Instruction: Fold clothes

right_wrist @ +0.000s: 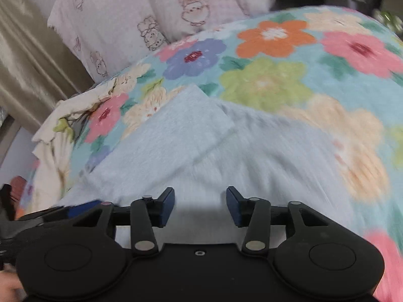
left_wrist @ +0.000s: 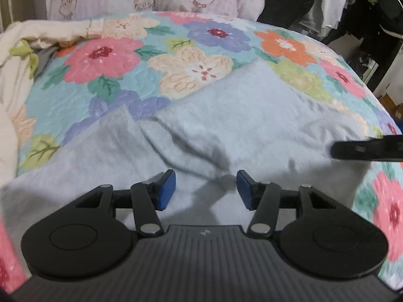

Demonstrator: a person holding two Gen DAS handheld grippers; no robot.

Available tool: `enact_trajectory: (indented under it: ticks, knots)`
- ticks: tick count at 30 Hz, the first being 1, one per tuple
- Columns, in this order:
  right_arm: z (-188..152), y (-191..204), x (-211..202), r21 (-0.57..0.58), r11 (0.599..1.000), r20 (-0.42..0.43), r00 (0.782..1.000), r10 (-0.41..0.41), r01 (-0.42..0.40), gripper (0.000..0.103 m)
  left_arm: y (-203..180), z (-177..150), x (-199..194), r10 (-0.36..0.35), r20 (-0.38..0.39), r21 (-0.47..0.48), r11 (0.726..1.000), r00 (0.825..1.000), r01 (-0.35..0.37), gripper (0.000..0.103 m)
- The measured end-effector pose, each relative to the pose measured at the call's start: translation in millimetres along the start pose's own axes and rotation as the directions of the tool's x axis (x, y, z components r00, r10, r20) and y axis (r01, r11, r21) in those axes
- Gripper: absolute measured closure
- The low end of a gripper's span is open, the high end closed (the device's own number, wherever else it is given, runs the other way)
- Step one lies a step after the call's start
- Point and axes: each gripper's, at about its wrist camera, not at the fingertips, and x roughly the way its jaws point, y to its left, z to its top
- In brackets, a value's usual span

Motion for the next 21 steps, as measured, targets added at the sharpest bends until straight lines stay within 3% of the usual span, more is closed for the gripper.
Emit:
enact_trajectory:
  ticks: [1,3,6,11,13,16,19,21]
  knots:
    - [-10,1,-4,-0.003,1.000,-0.043,0.999,-0.006,0.006,0.033,-3,-6,-4,0.037,0.000,0.013,0.999,0.999,-0.037,0.048]
    - [-27,2,0,-0.011,0.999,-0.169,0.985,-0.032,0.030,0.032,-4,-16,-13,0.075,-0.001,-0.002,0.997,0.997,-0.075,0.047]
    - [-48,-2,9,0.027,1.000,-0.263,0.965,0.011,-0.004,0.032,6,-29,-31,0.037,0.013,-0.091,0.995,0.999,-0.035,0.047]
    - [-49,-26,-8,0.083,0.994,-0.045,0.996,0.075,-0.071,0.032,12,-40,-43,-0.010,-0.006,-0.138,0.990,1.000,0.009,0.047]
    - [-41,-47,-12,0.126,0.988,0.083,0.993,0.080,-0.091,0.030,11,-43,-43,-0.040,-0.014,-0.131,0.991,0.999,0.038,0.047]
    - [-29,-80,2,0.234,0.963,0.152,0.983,0.103,-0.137,0.024,5,-45,-40,-0.123,-0.001,-0.126,0.985,0.992,0.122,0.047]
    - [-27,-104,9,0.410,0.884,0.254,0.959,0.126,-0.225,0.024,-3,-47,-38,-0.181,0.020,-0.103,0.978,0.983,0.182,0.047]
    - [-27,-119,13,0.515,0.807,0.325,0.937,0.129,-0.290,0.024,-2,-47,-42,-0.194,0.086,-0.124,0.971,0.977,0.204,0.047]
